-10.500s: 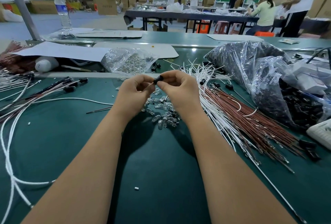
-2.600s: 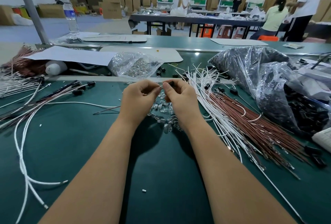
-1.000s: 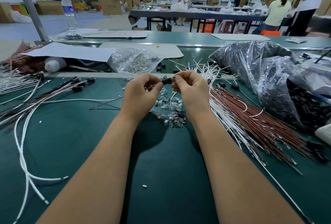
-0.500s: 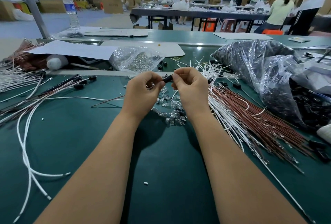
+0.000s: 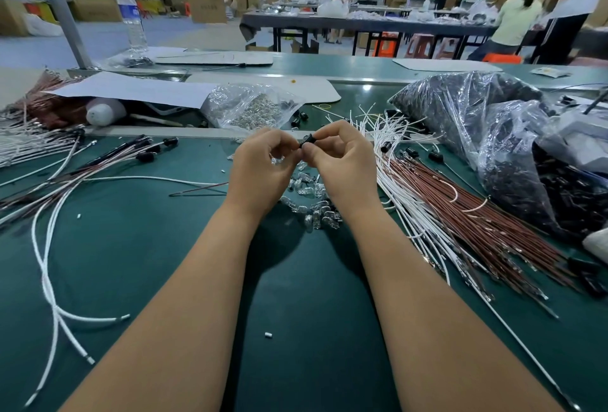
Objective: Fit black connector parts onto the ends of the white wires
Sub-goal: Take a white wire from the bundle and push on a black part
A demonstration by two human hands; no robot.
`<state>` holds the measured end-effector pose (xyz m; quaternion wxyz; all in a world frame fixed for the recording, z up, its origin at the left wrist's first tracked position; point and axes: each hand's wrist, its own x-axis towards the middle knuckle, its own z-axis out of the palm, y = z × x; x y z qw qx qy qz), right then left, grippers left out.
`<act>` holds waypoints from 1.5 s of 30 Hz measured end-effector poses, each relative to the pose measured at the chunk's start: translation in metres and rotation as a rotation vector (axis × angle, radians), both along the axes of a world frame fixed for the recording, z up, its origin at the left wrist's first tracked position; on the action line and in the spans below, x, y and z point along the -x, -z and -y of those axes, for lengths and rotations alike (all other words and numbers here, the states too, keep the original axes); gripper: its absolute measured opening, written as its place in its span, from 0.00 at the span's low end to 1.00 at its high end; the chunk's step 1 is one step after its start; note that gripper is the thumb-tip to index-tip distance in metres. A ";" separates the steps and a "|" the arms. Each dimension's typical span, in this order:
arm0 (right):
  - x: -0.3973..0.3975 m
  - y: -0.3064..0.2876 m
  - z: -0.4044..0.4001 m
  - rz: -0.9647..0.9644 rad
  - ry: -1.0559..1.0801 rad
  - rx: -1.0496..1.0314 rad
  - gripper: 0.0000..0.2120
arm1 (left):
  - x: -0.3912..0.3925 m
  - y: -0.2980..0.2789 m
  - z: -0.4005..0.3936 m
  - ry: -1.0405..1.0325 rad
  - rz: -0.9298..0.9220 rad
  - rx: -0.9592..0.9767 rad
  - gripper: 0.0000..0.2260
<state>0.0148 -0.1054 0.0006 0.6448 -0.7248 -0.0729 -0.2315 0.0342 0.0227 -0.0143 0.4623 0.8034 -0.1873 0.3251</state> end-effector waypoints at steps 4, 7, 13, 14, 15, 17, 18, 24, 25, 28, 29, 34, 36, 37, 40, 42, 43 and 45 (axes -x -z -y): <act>-0.003 0.001 0.000 -0.022 0.005 -0.036 0.13 | 0.002 -0.003 0.003 0.059 -0.063 0.038 0.03; -0.005 0.000 0.001 -0.028 0.004 -0.081 0.10 | 0.005 -0.006 0.004 0.114 -0.108 0.076 0.06; -0.006 0.000 0.002 -0.030 0.004 -0.150 0.07 | 0.006 -0.007 0.004 0.195 -0.198 0.167 0.11; -0.005 -0.001 0.003 -0.026 -0.004 -0.154 0.07 | 0.006 -0.006 0.004 0.204 -0.198 0.190 0.11; -0.005 -0.002 0.004 -0.023 -0.020 -0.145 0.07 | 0.006 -0.005 0.003 0.212 -0.195 0.216 0.12; -0.004 -0.002 0.006 -0.024 -0.053 -0.084 0.09 | 0.005 -0.004 0.001 0.215 -0.204 0.283 0.14; -0.004 -0.001 0.006 -0.028 -0.052 -0.024 0.10 | 0.003 -0.004 0.000 0.214 -0.218 0.321 0.14; -0.002 0.009 0.003 -0.019 0.038 0.805 0.13 | -0.002 -0.004 -0.007 0.301 -0.249 0.518 0.11; -0.002 0.010 0.002 -0.042 0.039 0.921 0.14 | -0.001 -0.004 -0.007 0.335 -0.248 0.548 0.11; -0.002 0.010 0.003 -0.066 0.036 1.024 0.11 | -0.002 -0.004 -0.008 0.405 -0.262 0.603 0.11; -0.002 0.010 0.003 -0.054 0.040 1.023 0.09 | -0.002 -0.004 -0.008 0.422 -0.262 0.609 0.11; -0.005 0.010 0.003 -0.018 0.046 1.018 0.06 | -0.002 -0.004 -0.007 0.508 -0.271 0.593 0.10; -0.004 0.009 0.003 -0.008 0.043 0.913 0.05 | -0.001 -0.004 -0.007 0.536 -0.274 0.587 0.11; -0.004 0.009 0.003 -0.005 0.045 0.827 0.04 | -0.001 -0.004 -0.008 0.544 -0.278 0.584 0.11; -0.002 0.006 0.003 -0.010 0.072 0.563 0.04 | 0.001 -0.006 -0.008 0.540 -0.299 0.568 0.10; -0.002 0.003 0.004 -0.017 0.067 0.389 0.04 | 0.002 -0.007 -0.007 0.528 -0.315 0.555 0.10; -0.002 0.001 0.005 -0.029 0.055 0.292 0.05 | 0.002 -0.007 -0.008 0.515 -0.326 0.545 0.09; -0.004 -0.001 0.007 -0.073 0.040 0.107 0.06 | 0.003 -0.009 -0.010 0.454 -0.363 0.502 0.09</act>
